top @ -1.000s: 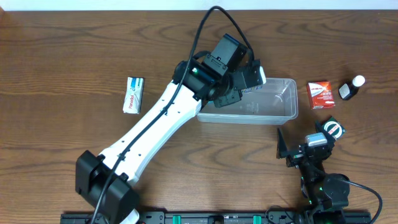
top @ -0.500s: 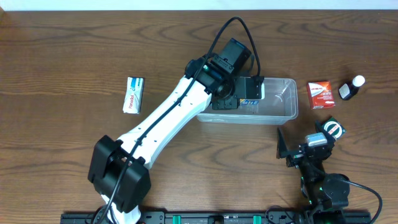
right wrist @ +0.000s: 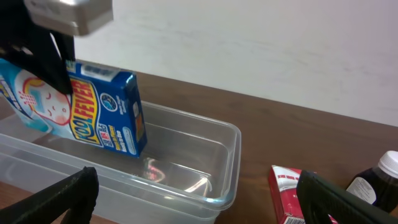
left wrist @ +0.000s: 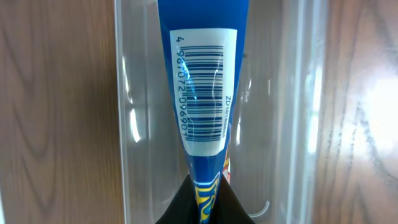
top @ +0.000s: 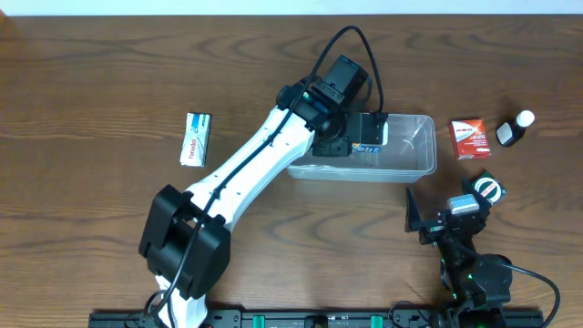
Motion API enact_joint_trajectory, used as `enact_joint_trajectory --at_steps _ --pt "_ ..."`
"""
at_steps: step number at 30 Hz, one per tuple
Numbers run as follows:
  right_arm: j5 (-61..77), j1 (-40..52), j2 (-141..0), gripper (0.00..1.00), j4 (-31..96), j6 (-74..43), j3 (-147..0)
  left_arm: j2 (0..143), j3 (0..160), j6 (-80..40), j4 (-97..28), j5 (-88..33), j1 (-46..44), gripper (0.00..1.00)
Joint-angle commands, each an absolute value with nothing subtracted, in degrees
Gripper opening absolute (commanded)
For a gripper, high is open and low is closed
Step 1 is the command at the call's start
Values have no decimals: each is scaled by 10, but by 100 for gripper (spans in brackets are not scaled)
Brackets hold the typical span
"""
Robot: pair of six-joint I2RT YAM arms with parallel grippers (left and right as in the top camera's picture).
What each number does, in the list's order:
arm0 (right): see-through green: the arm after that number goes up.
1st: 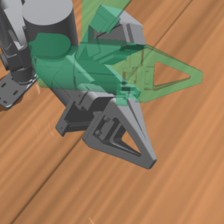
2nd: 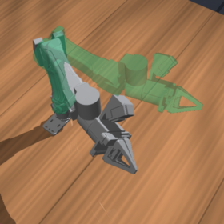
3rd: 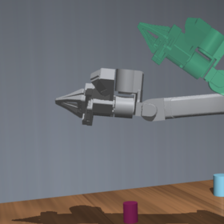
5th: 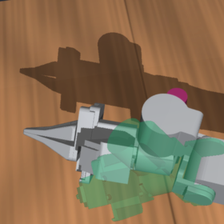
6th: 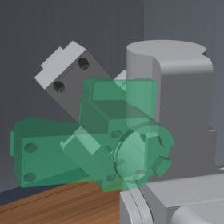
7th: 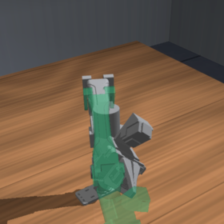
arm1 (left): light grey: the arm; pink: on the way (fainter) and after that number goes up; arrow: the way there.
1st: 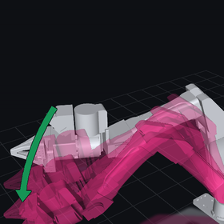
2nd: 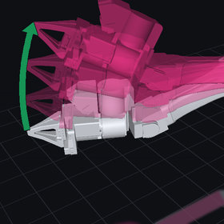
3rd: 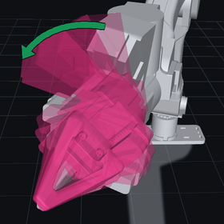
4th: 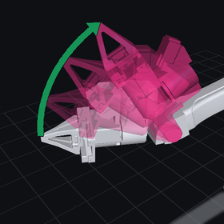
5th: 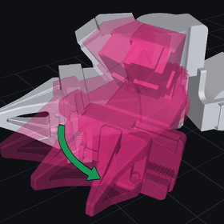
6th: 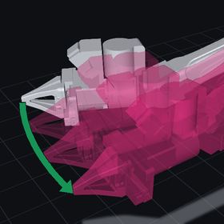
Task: Pack container
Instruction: 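Lift the blue box and carry it over the container, then lower the blue box into the container's left end and release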
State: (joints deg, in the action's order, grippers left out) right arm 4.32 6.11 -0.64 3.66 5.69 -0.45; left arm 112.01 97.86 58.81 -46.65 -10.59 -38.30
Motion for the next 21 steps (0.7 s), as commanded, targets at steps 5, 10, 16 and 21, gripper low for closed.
enact_joint_trajectory --at_steps 5,10,16,21 --pt "45 52 -4 99 39 65 -3 1155 985 545 -426 -114 -348 7" --pt "45 52 -4 99 39 65 -3 1156 985 517 -403 -114 -333 7" --pt "45 52 -4 99 39 65 -3 1157 981 515 -404 -128 -331 7" --pt "45 52 -4 99 39 65 -3 1157 977 516 -404 -152 -331 7"
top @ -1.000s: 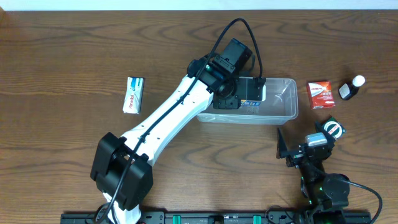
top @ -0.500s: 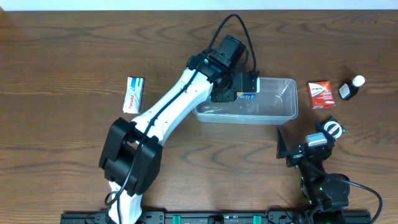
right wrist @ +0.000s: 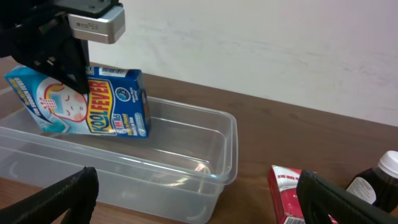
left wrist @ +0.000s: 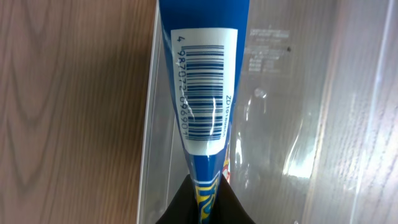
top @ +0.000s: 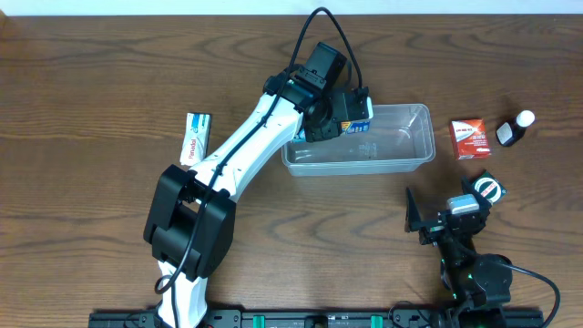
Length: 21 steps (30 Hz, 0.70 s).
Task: Pack container
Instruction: 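Lower the blue box into the container's left end and release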
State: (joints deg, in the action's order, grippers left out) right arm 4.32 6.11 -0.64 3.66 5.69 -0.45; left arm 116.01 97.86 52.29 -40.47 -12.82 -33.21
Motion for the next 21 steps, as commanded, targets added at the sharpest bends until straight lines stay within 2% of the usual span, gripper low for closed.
enact_joint_trajectory --at_steps 1,21 --pt "45 52 -4 99 39 65 -3 1157 977 517 -403 -152 -331 7" --pt "45 52 -4 99 39 65 -3 1159 977 544 -408 -152 -328 7"
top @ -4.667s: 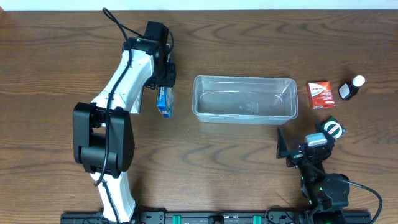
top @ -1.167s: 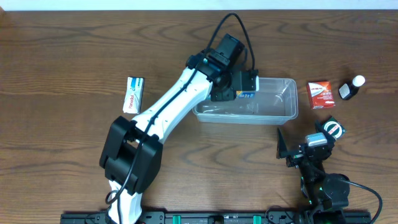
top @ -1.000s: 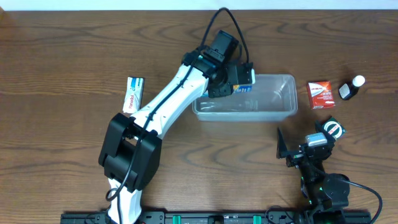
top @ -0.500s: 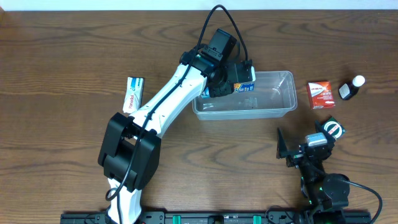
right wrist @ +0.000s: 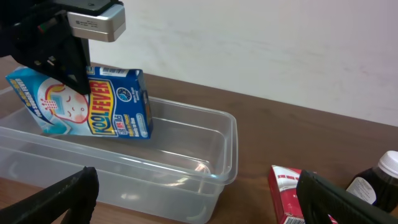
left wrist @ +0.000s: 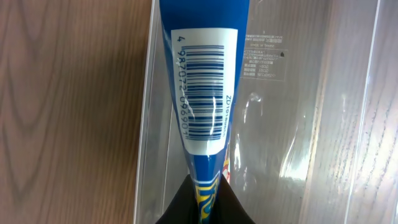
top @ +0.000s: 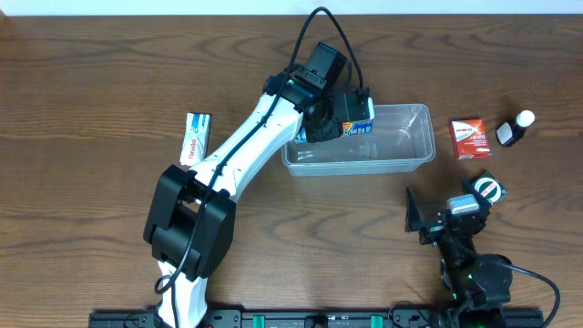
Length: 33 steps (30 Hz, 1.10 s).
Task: Pack container
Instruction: 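Lower the blue box into the container's left end and release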
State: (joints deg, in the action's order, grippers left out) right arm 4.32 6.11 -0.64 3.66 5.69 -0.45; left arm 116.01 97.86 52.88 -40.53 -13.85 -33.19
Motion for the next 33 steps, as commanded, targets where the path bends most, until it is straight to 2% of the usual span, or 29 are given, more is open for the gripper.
enact_joint_trajectory --at_steps 1,14,17,20,22,33 --pt "45 52 -4 99 39 65 -3 1159 977 544 -408 -152 -328 7" --pt "45 52 -4 99 39 65 -3 1187 974 578 -412 -149 -322 8" --pt "45 52 -4 99 39 65 -3 1196 974 578 -412 -143 -319 17" --pt "45 52 -4 99 39 65 -3 1198 974 578 -412 -140 -318 34" --pt "45 52 -4 99 39 65 -3 1198 974 578 -412 -135 -318 50" --pt "45 52 -4 99 39 65 -3 1160 974 554 -412 -94 -318 56"
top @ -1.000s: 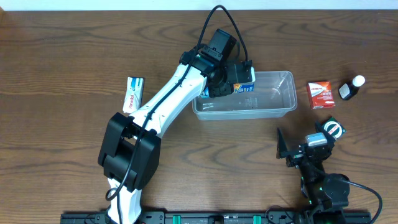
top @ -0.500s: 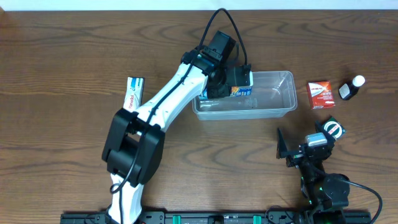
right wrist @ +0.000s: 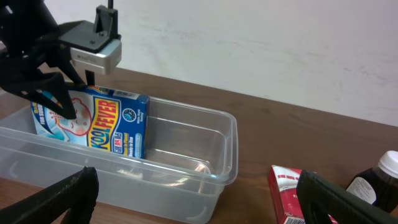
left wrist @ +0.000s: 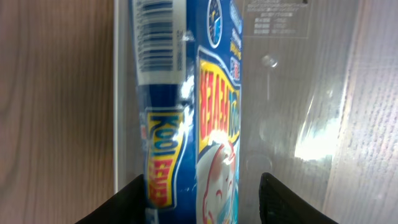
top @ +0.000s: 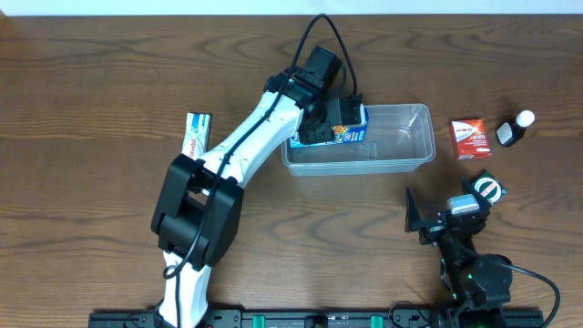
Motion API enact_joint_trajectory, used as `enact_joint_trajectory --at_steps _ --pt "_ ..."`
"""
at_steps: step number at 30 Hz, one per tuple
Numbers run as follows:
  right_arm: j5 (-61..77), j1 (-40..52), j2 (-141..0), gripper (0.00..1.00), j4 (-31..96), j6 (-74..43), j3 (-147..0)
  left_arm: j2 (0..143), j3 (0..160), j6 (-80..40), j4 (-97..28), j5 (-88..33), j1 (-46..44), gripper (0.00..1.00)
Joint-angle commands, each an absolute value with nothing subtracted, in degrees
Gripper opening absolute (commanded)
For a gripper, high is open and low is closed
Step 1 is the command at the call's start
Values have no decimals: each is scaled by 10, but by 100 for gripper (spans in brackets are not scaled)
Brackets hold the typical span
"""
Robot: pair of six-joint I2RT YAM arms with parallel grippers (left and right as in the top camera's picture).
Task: Pack container
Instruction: 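Lower the blue box into the container's left end and release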
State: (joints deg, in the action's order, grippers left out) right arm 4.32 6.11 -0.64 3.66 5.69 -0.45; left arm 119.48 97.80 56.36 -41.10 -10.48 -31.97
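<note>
A clear plastic container (top: 401, 162) lies in the middle of the table. A blue Kool Fever box (top: 344, 128) stands on edge in its left end. In the left wrist view the blue box (left wrist: 199, 124) sits between the spread fingers of my left gripper (left wrist: 205, 208), with a gap to the right finger (left wrist: 283, 202); the gripper is open. From the right wrist the box (right wrist: 109, 127) leans against the container's (right wrist: 155, 177) left end wall under the left gripper (right wrist: 62, 93). My right gripper (right wrist: 199, 208) is open and empty, near the front edge.
A red carton (top: 471, 138) and a small dark bottle with a white cap (top: 515, 128) stand right of the container. A white and blue box (top: 195, 138) lies on the left. A green and white round item (top: 488, 188) sits beside the right arm.
My left gripper has opened and let go of the blue box. The box, then held tilted over the container's left end, now stands on its edge on the container's floor.
My left gripper held the blue box low over the container's left half. Then the container lay slightly farther back, with the box still gripped at its left end. That held a moment later. Now the box rests in the container, released.
</note>
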Motion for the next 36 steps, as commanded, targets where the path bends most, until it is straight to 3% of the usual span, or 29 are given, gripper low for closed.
enact_joint_trajectory --at_steps 1,9,10,11,13,15,19,27,36 --pt "45 52 -4 99 39 65 -3 1153 974 554 -412 -94 -318 56" --pt "45 52 -4 99 39 65 -3 1114 974 500 -431 -100 -319 55" --pt "45 52 -4 99 39 65 -3 1111 974 499 -436 -101 -320 51" --pt "45 52 -4 99 39 65 -3 1110 974 492 -439 -100 -321 45" --pt "45 52 -4 99 39 65 -3 1110 974 476 -440 -101 -322 20" --pt "45 52 -4 99 39 65 -3 1110 974 459 -440 -101 -323 6" --pt "45 52 -4 99 39 65 -3 1110 974 397 -427 -115 -326 6" --pt "45 52 -4 99 39 65 -3 1113 974 65 -319 -95 -324 6" --pt "45 52 -4 99 39 65 -3 1126 974 -38 -308 -28 -324 6"
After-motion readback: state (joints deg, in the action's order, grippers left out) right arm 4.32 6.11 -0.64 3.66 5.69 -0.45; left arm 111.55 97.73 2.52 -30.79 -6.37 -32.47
